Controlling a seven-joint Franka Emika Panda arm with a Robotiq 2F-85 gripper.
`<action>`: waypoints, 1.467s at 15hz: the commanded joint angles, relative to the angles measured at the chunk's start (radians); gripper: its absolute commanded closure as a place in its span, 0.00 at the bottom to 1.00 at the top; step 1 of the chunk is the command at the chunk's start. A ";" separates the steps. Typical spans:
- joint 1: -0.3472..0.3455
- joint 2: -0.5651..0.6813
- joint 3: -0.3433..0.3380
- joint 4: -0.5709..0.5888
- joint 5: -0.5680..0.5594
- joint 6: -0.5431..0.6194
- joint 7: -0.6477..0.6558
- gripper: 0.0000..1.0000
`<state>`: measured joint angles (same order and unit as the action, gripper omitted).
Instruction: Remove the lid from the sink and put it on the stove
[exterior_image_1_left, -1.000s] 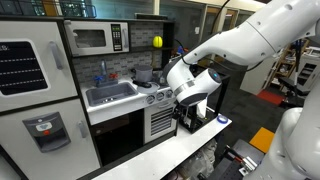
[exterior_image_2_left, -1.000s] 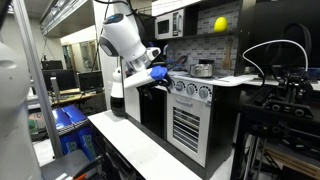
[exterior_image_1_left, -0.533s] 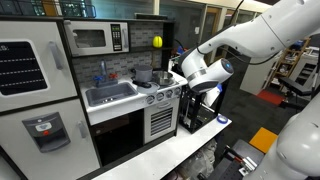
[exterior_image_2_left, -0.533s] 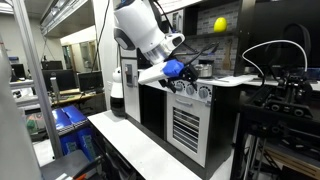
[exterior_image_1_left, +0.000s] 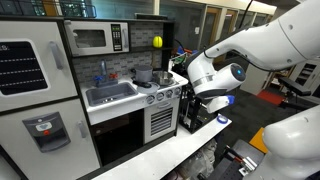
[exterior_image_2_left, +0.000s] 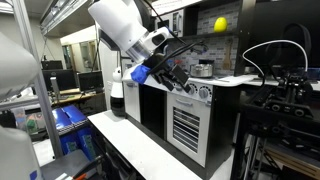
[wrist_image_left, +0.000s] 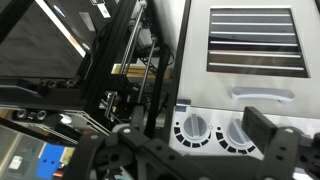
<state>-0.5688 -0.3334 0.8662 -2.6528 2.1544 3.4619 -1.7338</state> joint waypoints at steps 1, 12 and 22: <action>-0.240 -0.110 0.273 0.010 0.202 0.000 0.054 0.00; -0.940 -0.249 0.838 0.143 0.446 -0.008 0.327 0.00; -1.000 -0.249 0.828 0.129 0.445 -0.010 0.261 0.00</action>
<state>-1.5687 -0.5822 1.6945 -2.5235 2.5998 3.4519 -1.4726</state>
